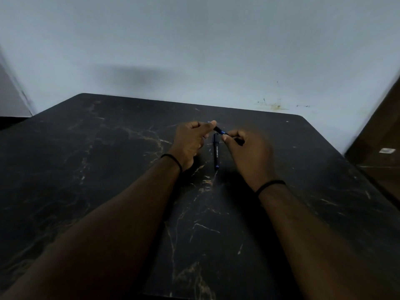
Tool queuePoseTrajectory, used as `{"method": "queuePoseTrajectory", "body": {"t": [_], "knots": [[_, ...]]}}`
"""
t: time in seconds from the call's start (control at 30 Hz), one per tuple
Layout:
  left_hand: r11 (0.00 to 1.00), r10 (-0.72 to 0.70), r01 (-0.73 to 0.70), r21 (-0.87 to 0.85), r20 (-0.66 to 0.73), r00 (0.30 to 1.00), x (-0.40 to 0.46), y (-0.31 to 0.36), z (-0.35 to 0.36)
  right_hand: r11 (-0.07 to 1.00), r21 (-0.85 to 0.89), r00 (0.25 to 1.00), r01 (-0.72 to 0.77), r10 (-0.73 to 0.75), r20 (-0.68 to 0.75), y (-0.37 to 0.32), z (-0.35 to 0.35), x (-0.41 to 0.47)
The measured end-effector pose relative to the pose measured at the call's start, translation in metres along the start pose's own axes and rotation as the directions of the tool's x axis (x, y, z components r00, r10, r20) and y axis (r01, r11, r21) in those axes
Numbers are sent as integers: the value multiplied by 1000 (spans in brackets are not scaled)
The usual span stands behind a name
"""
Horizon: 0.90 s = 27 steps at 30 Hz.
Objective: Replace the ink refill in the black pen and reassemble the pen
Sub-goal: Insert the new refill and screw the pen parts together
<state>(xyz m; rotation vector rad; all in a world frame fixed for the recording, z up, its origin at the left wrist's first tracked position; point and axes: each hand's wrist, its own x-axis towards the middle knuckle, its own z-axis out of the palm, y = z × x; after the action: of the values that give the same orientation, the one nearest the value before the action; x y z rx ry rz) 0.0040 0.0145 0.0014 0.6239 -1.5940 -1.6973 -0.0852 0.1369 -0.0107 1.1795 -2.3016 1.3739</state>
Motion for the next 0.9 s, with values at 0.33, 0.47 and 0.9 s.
{"method": "queuePoseTrajectory", "body": {"t": [0.33,0.47,0.9], "knots": [[1000,-4,3,21,3,1000,-3,2,1,997,-81,1000,4,-6,-15,-3,-5,1],[1000,-12,12,23,5,1000,-3,1,0,993,-115,999,11,-14,-30,-2,-5,1],[1000,-6,6,5,-13,1000,2,-2,1,993,-105,998,46,-42,37,4,-1,5]]}}
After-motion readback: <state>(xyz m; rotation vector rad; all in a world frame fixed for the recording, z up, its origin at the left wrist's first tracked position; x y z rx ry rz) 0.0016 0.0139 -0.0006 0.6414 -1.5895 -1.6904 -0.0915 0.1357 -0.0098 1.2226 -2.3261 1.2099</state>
